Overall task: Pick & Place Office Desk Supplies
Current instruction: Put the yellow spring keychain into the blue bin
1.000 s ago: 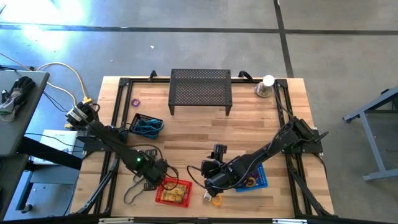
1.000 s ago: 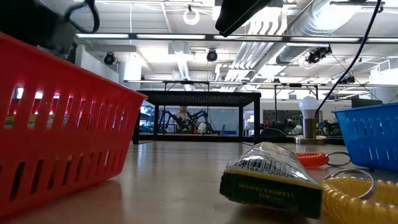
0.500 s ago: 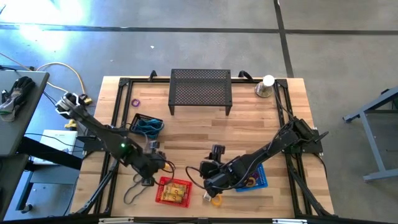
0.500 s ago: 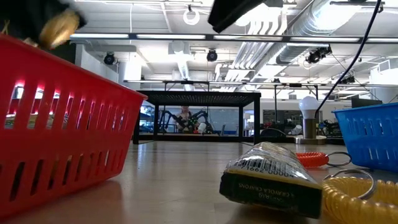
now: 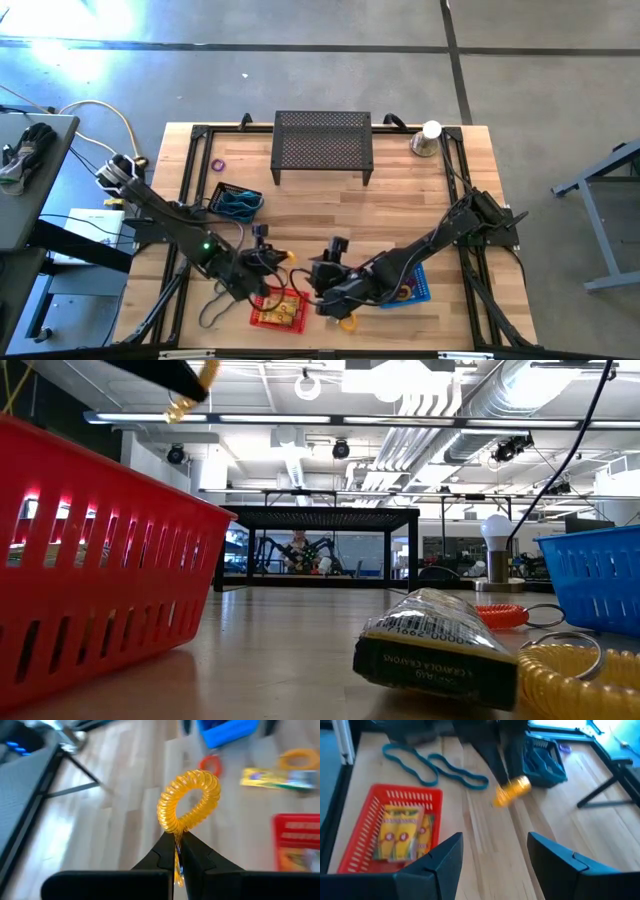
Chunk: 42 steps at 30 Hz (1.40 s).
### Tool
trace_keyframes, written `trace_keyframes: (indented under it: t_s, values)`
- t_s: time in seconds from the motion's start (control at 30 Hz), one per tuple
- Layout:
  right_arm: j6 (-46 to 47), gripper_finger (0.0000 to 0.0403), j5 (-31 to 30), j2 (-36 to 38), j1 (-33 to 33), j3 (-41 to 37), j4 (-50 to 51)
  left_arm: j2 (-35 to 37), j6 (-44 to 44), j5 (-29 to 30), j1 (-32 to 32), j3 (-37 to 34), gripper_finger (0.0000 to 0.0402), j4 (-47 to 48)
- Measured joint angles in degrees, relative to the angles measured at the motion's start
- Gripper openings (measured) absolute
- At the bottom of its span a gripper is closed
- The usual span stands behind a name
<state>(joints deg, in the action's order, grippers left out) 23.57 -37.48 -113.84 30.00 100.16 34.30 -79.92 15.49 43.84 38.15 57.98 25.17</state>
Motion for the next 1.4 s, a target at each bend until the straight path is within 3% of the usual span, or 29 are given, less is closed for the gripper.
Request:
trace_keyframes:
  t_s: [0.37, 0.57, 0.7, 0.9, 1.1, 1.2, 1.4]
  values:
    - [0.4, 0.021, 0.8, -1.1, -3.2, -0.1, -3.1, -5.9, -5.0, 7.9, 0.4, 0.0, 0.0005, -8.8]
    - [-1.3, 0.0203, 4.6, -2.1, -4.5, -0.1, -4.7, -5.7, -5.1, 8.5, 0.8, 0.0, 0.0005, -9.1]
    - [-2.9, 0.0157, 3.1, -2.1, -4.5, 0.0, -5.7, -5.7, -5.1, 7.7, 0.8, 0.0, 0.0005, -9.0]
    - [-5.8, 0.0025, 3.1, -2.1, -4.5, 0.0, -5.6, -5.7, -4.9, 7.0, 0.8, 0.0, 0.0005, -8.9]
    - [-6.8, 0.001, 2.9, -2.8, -4.0, 0.0, -5.1, -5.7, -1.5, 5.1, 0.6, 0.0, 0.0009, -9.1]
    - [-7.2, 0.0008, 2.9, -2.7, -3.3, 0.0, -5.2, -5.7, -3.7, 4.7, 0.2, 0.0, 0.0035, -9.3]
    - [-5.5, 0.0006, 2.8, -2.7, -0.1, 0.0, 1.7, -5.7, -4.3, 1.9, 0.4, 0.0, 0.014, -9.5]
